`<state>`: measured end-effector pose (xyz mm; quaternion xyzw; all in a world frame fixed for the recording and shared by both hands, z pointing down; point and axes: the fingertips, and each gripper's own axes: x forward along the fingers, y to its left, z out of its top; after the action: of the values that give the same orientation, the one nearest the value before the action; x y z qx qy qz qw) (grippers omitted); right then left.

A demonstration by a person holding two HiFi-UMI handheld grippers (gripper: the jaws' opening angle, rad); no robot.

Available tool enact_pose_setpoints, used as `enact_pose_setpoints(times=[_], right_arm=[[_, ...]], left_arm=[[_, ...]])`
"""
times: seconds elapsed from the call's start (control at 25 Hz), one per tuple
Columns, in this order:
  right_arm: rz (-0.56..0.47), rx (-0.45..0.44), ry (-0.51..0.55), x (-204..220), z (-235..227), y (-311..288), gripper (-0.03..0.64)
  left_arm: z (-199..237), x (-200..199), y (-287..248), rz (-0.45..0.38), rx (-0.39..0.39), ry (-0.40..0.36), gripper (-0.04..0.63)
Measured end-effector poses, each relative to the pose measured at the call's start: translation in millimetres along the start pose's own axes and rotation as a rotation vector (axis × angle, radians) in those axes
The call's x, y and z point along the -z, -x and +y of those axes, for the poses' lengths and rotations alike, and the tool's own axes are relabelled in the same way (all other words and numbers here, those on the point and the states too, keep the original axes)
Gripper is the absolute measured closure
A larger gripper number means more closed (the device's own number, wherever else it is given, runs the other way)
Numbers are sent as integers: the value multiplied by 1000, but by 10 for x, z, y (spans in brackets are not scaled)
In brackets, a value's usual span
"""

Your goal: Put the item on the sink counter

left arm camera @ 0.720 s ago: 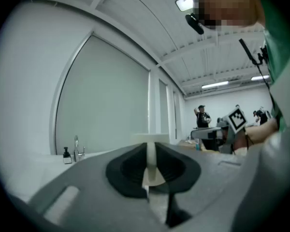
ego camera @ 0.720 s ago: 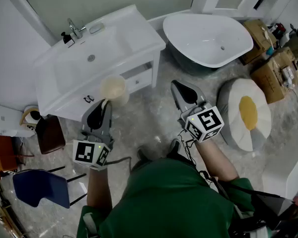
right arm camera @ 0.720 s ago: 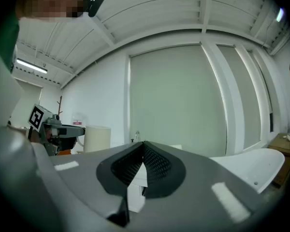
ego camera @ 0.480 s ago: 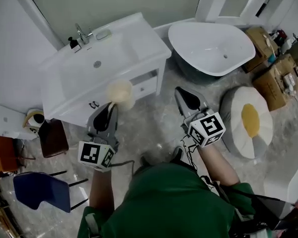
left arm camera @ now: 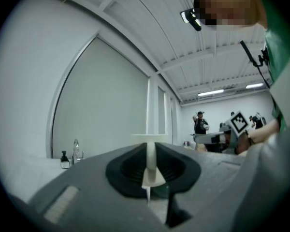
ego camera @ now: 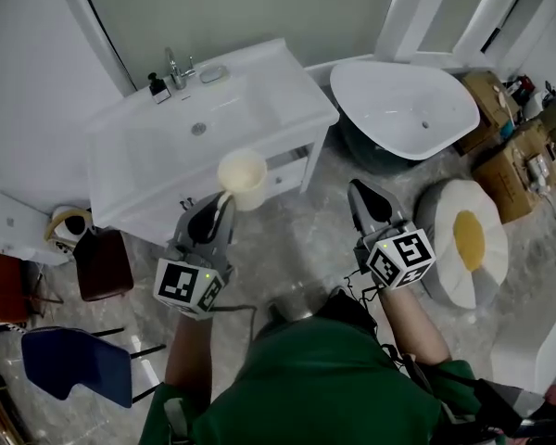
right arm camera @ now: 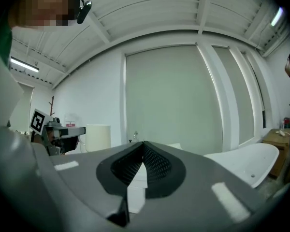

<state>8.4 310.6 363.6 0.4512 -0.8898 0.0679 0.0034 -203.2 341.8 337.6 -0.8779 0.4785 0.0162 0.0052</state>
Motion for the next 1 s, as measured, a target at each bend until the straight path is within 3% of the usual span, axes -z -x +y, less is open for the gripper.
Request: enact_pose_setpoints(times=[0.44, 1.0], right_arm=[[55, -4, -45, 238, -352, -278, 620], [25, -75, -107, 0, -1707, -1071, 620]], left_arm=[[211, 21, -466, -7, -11, -7, 552], [249, 15, -1921, 41, -77, -38, 552]])
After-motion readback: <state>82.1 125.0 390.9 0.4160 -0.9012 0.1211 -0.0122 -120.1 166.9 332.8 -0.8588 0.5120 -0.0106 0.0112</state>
